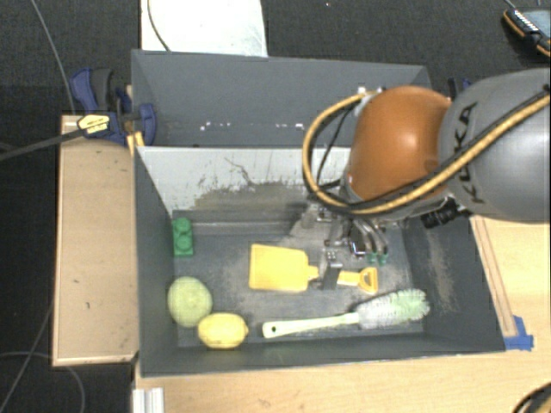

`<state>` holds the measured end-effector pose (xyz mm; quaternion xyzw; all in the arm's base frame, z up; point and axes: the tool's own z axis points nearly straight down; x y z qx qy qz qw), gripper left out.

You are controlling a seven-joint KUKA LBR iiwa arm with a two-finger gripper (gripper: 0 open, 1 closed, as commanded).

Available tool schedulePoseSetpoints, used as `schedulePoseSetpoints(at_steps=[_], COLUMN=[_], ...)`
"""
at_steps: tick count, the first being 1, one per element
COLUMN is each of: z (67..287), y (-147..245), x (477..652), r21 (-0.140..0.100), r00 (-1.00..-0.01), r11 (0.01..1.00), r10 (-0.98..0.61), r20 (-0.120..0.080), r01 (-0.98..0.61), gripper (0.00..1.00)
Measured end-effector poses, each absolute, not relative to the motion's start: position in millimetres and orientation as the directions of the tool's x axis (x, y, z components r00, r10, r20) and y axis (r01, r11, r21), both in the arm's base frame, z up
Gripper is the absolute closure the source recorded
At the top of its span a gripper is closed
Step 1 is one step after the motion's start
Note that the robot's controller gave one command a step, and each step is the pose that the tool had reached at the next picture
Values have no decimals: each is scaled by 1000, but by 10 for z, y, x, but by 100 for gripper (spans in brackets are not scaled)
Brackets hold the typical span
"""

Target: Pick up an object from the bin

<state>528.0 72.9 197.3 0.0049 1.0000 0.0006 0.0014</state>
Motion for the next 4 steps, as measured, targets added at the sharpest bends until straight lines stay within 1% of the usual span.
schedulePoseSetpoints(at_steps=[1,2,3,4], z=[1973,1850,2077,1381], y=[729,348,294,25], x=[5280,5503,5483,4941], r21=[1,1,5,2], r00=[-1000,-999,-992,-995], r11=[1000,999,992,995], r10=[10,38,127,96], r20=[-3,-9,-12,-1], r01=[10,38,127,96], gripper=[0,0,0,0])
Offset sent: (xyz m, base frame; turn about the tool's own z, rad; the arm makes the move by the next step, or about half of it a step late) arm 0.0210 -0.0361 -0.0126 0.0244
